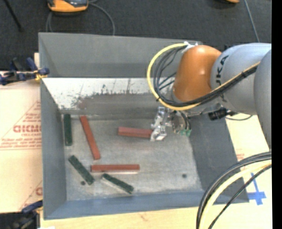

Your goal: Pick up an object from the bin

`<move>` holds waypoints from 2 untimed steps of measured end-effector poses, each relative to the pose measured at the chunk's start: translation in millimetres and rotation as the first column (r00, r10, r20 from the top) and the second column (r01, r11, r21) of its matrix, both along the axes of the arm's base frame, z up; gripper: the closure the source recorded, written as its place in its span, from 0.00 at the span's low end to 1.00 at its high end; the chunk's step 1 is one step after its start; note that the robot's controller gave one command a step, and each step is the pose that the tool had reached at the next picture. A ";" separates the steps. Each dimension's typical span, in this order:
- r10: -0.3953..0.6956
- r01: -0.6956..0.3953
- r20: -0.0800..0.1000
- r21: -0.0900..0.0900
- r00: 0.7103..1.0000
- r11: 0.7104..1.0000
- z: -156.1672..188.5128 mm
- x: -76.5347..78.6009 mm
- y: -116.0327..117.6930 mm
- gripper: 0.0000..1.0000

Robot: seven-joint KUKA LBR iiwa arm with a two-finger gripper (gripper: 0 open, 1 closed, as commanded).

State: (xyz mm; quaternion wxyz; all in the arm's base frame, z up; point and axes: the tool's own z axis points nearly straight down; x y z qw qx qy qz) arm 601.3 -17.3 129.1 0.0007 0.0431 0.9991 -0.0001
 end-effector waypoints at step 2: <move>0.002 -0.002 0.005 0.000 1.000 1.000 20.8 1.4 -0.3 1.00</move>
Offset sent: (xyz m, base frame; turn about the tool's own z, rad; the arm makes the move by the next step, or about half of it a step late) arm 0.0000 -0.0001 0.0337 0.0000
